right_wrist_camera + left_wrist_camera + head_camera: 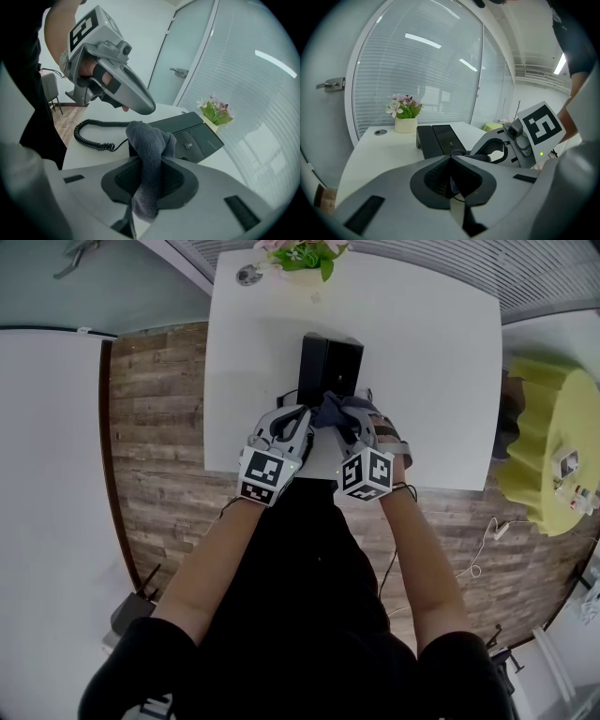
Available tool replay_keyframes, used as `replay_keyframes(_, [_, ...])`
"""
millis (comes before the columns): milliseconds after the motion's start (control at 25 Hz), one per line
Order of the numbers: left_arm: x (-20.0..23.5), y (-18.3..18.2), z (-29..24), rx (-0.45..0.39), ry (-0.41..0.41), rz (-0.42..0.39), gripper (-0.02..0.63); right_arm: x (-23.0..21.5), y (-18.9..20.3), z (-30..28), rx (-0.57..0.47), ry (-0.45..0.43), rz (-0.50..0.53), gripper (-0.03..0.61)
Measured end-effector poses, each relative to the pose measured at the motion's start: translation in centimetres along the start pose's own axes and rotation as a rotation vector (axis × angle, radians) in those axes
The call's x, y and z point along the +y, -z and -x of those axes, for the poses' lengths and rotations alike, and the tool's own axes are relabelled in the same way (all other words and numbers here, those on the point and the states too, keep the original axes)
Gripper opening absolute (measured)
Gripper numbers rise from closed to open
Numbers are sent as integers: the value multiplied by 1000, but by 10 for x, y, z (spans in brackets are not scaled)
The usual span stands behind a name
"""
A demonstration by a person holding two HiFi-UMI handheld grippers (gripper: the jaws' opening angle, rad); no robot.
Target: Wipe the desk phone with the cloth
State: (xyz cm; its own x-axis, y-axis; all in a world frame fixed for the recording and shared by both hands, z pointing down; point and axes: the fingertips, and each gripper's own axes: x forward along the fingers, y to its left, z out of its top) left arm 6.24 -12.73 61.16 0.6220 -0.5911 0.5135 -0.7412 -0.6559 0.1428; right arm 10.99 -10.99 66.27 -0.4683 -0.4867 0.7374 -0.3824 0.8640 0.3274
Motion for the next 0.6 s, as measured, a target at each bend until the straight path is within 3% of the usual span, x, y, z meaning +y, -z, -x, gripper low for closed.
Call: replay_keyframes(600, [-4, 11, 12, 27, 15, -1, 9, 32, 8, 2, 56, -73, -5, 94])
